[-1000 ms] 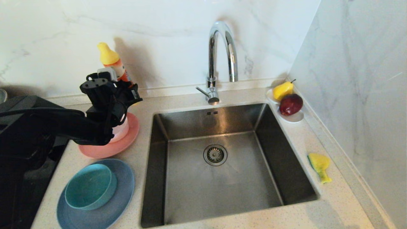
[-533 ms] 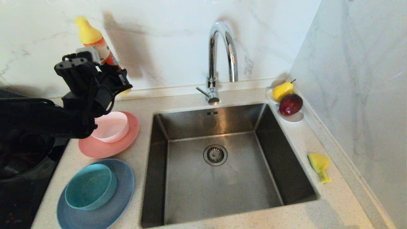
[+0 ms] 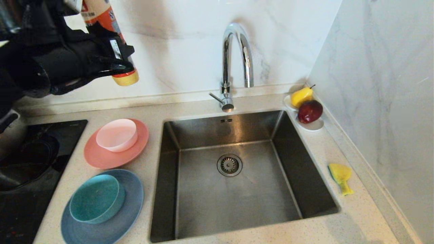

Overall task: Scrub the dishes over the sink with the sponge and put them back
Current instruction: Squeeze it onto the sponge

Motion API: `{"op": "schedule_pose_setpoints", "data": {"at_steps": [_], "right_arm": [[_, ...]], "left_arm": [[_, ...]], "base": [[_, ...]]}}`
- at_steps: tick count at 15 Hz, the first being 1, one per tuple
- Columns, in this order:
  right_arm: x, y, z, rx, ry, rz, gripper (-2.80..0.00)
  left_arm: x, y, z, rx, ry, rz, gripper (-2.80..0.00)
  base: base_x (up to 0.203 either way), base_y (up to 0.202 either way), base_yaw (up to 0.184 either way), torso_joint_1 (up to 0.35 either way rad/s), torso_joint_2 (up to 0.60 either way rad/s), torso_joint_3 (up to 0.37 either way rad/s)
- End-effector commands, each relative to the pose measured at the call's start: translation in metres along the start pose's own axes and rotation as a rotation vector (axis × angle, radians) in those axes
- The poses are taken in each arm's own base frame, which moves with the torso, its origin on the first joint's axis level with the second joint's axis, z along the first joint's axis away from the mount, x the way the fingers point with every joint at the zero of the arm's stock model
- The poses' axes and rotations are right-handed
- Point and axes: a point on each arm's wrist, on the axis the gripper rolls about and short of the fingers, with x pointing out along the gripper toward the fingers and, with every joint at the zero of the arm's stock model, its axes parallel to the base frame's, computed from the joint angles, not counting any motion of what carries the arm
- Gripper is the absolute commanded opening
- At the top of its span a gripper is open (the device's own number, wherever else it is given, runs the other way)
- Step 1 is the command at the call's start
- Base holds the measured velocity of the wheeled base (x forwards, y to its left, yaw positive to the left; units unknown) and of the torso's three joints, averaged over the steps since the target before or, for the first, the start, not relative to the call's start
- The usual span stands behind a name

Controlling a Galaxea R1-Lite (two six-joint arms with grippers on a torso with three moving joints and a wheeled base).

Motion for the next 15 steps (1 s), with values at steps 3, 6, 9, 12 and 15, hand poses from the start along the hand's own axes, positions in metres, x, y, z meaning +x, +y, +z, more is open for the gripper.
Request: {"op": "schedule_pose_setpoints", "data": {"at_steps": [3,6,9,12,15], "right_arm": [[0.000,0.000,0.000,0.000,-0.001,0.000,-2.80],[0.000,0.000,0.000,0.000,-0.001,0.000,-2.80],[0.000,0.000,0.000,0.000,-0.001,0.001,-2.80],[0.000,0.000,0.000,0.000,-0.001,0.001,-2.80],[0.000,0.000,0.000,0.000,-0.001,0.000,-2.80]], "left_arm": [[-0.051,-0.021,0.029,0.099,-0.004,-0.087,-2.80],[-0.066,-0.046,0.038,0.136,-0.004,-0.198,-2.80],[-0.084,-0.071,0.042,0.196,0.005,-0.297,-2.80],[-0.092,-0.085,0.042,0.244,-0.001,-0.359,-2.80],[-0.095,-0.104,0.054,0.267,-0.054,-0.415,-2.80]], "base": [[0.000,0.000,0.000,0.000,0.00,0.000],[0.000,0.000,0.000,0.000,0.00,0.000],[0.000,0.000,0.000,0.000,0.00,0.000],[0.000,0.000,0.000,0.000,0.00,0.000],[0.000,0.000,0.000,0.000,0.00,0.000]]}}
